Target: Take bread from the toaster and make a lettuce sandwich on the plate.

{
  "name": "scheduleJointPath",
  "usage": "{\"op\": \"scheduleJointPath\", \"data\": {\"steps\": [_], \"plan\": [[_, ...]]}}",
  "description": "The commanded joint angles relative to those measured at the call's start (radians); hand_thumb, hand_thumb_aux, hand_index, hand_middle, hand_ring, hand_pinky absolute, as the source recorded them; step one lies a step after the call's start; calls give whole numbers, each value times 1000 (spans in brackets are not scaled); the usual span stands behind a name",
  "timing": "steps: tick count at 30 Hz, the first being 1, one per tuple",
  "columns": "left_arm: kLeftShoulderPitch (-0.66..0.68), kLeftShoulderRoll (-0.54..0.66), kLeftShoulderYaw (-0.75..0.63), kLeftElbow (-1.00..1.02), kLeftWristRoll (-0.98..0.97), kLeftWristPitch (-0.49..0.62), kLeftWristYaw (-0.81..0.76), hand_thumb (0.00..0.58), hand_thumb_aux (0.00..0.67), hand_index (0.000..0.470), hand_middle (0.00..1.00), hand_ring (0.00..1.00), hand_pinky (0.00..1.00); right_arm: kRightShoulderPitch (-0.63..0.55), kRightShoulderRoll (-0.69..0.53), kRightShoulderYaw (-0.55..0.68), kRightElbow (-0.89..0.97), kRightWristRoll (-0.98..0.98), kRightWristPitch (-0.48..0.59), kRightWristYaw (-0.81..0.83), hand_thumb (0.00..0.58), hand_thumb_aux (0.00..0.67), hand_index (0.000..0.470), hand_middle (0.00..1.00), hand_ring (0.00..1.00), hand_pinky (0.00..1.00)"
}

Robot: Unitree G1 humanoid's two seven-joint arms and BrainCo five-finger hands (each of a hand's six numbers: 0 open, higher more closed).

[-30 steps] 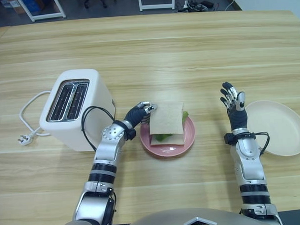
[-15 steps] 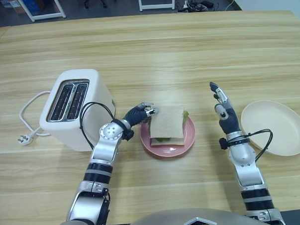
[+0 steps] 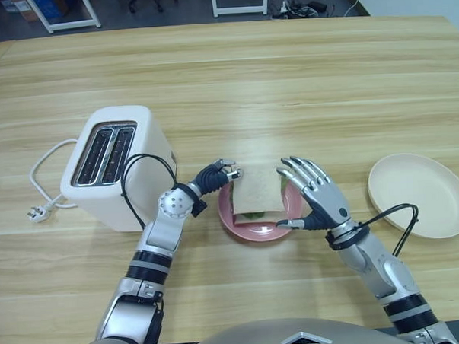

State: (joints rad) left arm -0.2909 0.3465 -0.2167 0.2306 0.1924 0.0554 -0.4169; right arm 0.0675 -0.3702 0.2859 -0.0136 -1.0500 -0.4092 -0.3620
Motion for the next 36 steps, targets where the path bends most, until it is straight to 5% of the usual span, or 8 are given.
{"op": "scheduleJointPath", "data": {"steps": [1,20,26,27,28,29,36], "plan": [[-1,26,-25,9,47,-8,3,580,670,470,1000,1000,1000,-26,-25,52,69,-67,42,-26,0,0,0,0,0,0],[10,53,-108,-13,185,-31,24,579,638,448,1000,1000,1000,-136,-23,308,160,-168,103,-43,0,0,0,0,0,0],[22,59,-99,-65,195,-34,36,578,631,442,1000,1000,1000,-95,-79,381,288,-114,131,272,0,0,0,0,0,0],[23,60,-93,-77,197,-36,47,571,586,411,1000,1000,1000,-85,-88,389,297,-102,137,316,0,0,0,0,0,0],[25,61,-85,-93,212,-35,75,489,405,284,812,812,812,-77,-96,396,301,-88,139,349,0,0,0,0,0,0],[24,66,-80,-106,238,-37,111,0,0,0,16,16,16,-72,-99,399,299,-78,142,365,0,0,0,0,0,0],[20,100,-48,-254,614,89,468,0,0,0,0,0,0,-81,-99,407,293,-43,151,391,0,0,0,0,0,0]]}}
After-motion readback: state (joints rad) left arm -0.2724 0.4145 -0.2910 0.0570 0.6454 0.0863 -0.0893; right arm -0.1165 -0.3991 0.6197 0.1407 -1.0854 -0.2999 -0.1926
